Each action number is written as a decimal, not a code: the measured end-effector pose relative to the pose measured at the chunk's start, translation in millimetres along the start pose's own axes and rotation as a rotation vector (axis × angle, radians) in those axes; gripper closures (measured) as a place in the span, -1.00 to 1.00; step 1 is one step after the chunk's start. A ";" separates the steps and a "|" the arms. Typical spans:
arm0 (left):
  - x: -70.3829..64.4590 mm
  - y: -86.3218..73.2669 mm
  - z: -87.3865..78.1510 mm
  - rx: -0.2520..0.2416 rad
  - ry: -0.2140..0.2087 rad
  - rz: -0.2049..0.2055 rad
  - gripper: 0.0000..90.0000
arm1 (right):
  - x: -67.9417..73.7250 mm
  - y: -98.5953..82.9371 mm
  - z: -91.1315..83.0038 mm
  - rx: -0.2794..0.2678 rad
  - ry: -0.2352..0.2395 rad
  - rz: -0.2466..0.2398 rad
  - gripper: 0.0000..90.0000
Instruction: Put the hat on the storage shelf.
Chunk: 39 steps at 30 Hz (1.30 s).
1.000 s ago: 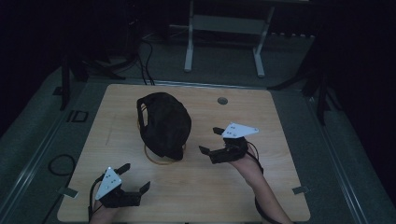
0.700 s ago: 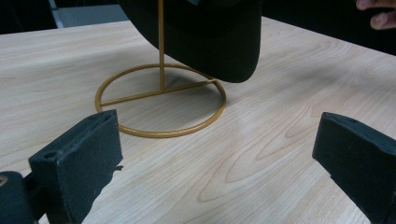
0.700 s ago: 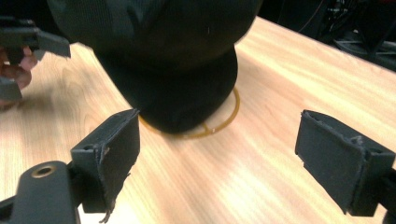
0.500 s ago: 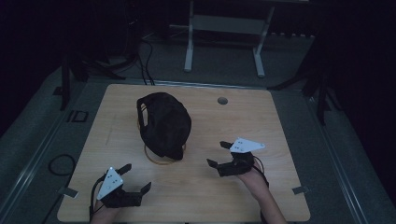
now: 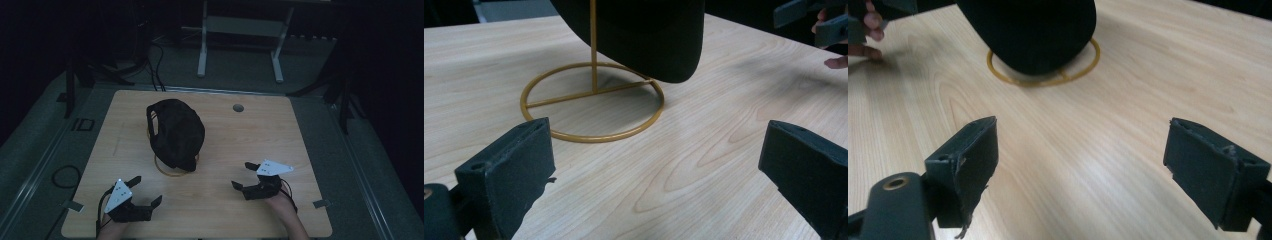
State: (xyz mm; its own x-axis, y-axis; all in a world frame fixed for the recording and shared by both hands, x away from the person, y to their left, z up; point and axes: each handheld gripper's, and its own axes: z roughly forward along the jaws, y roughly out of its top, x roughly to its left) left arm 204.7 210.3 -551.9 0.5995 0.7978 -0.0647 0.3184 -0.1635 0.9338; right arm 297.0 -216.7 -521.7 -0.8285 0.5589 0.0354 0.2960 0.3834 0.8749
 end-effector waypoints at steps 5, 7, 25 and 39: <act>-0.5 -0.6 1.3 0.008 -0.004 0.003 -0.96 | -2.5 -14.5 -6.3 0.029 -0.009 0.014 -0.69; -0.8 -0.3 1.5 0.006 -0.003 0.000 -0.96 | -4.1 -20.2 -8.8 0.037 -0.014 0.021 -0.68; 0.6 -0.7 1.0 0.003 -0.005 -0.012 -0.96 | -18.5 -46.9 -38.5 0.052 -0.103 0.053 -0.67; 0.1 -1.4 1.1 0.008 -0.009 -0.013 -0.96 | -28.3 -53.1 -47.3 0.041 -0.142 0.074 -0.67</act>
